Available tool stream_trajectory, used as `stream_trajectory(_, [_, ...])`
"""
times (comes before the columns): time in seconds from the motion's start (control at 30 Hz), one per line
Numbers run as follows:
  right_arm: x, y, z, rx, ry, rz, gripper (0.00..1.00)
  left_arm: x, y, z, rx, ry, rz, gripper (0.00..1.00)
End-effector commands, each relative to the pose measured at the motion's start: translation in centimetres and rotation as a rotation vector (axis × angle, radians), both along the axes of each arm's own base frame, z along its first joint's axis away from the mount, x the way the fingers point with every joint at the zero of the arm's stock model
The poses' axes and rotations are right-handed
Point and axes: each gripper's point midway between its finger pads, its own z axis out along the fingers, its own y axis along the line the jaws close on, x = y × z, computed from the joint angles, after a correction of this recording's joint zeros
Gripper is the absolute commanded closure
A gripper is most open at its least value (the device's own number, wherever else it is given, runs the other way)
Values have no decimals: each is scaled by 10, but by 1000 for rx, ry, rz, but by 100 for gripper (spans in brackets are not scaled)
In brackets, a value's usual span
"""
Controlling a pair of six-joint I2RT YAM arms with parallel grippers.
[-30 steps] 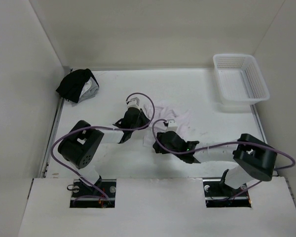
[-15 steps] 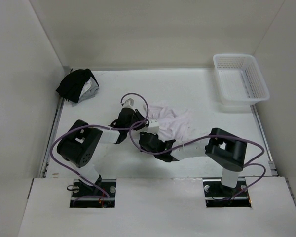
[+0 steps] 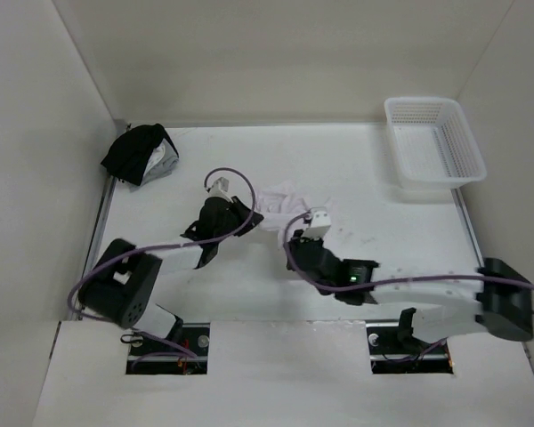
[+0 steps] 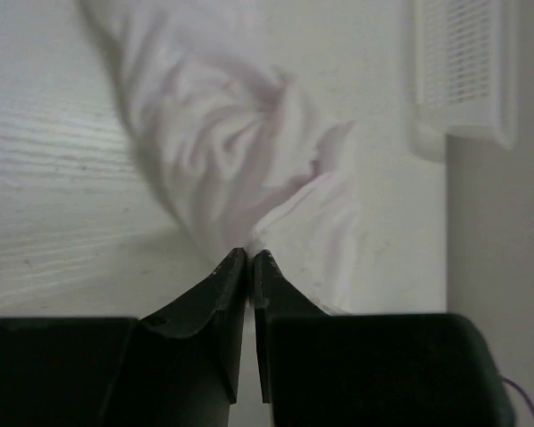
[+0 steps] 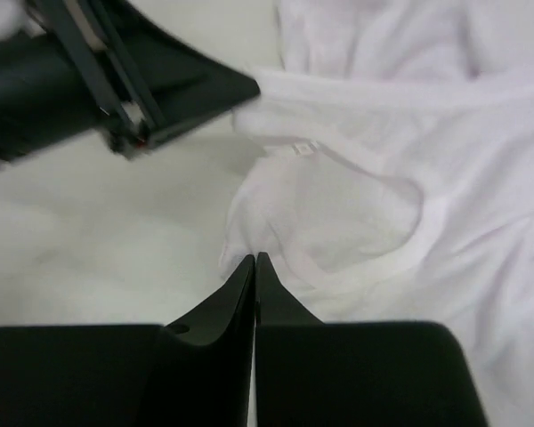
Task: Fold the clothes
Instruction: Flatten the tank top out
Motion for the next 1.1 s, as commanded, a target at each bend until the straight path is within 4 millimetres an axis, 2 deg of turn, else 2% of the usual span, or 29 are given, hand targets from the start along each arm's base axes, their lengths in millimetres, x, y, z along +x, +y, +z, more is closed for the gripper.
stream_trajectory(0.0, [-7,-44,111,155,-187,-25,98,0,19,113,-117,-256,81,96])
stream_trajectory(0.03, [-9,-50,124,172,-200,-18,97,-5,26,135,-126,-297,103,96])
stream_trajectory(0.07, [-13,-59,146,201,-222,-7,97,-9,32,149,-129,-323,119,96])
stream_trajectory(0.13, [-20,-78,189,246,-283,13,98,-26,52,201,-140,-426,174,96])
stream_trajectory(0.2, [-33,-97,244,309,-358,49,97,-49,72,254,-155,-526,226,96])
stream_trajectory(0.23, [-36,-100,252,319,-370,56,97,-54,75,264,-158,-544,231,96])
stream_trajectory(0.27, [-47,-113,295,365,-428,92,97,-73,86,304,-169,-625,248,96])
stream_trajectory(0.3, [-53,-122,321,388,-466,109,97,-87,93,332,-185,-680,259,97])
stream_trajectory(0.33, [-61,-129,356,419,-515,143,97,-105,102,367,-217,-749,270,97])
stream_trajectory(0.37, [-66,-132,377,443,-544,171,96,-117,109,393,-236,-800,281,97])
stream_trajectory(0.4, [-71,-134,396,468,-566,194,96,-129,117,420,-253,-854,295,97])
stream_trajectory(0.43, [-77,-135,415,490,-589,227,96,-133,120,430,-260,-874,301,97])
stream_trajectory(0.47, [-80,-136,426,504,-601,244,96,-137,123,442,-269,-899,306,97])
stream_trajectory(0.5, [-82,-137,438,519,-612,253,96,-145,127,464,-288,-943,315,97])
stream_trajectory(0.53, [-86,-139,455,541,-632,271,96,-149,130,477,-300,-967,319,97])
stream_trajectory(0.63, [-91,-144,487,578,-673,282,96,-163,138,529,-341,-1073,332,97])
stream_trajectory(0.77, [-91,-143,508,566,-721,274,95,-164,142,552,-367,-1121,368,97])
stream_trajectory(0.8, [-89,-139,509,561,-730,269,95,-159,141,552,-348,-1127,382,97])
stream_trajectory(0.87, [-72,-136,502,507,-755,210,94,-140,133,542,-287,-1108,424,97])
stream_trajectory(0.9, [-55,-121,479,452,-734,191,94,-118,117,523,-207,-1077,428,96])
stream_trajectory(0.93, [-51,-117,473,443,-725,192,94,-113,112,517,-186,-1066,428,96])
stream_trajectory(0.97, [-40,-101,451,416,-690,208,94,-102,103,503,-145,-1044,425,96])
stream_trajectory(1.0, [-26,-68,403,380,-610,278,93,-87,94,480,-100,-1011,424,96])
stream_trajectory(1.07, [-16,-32,345,365,-503,366,91,-72,85,452,-81,-967,413,96])
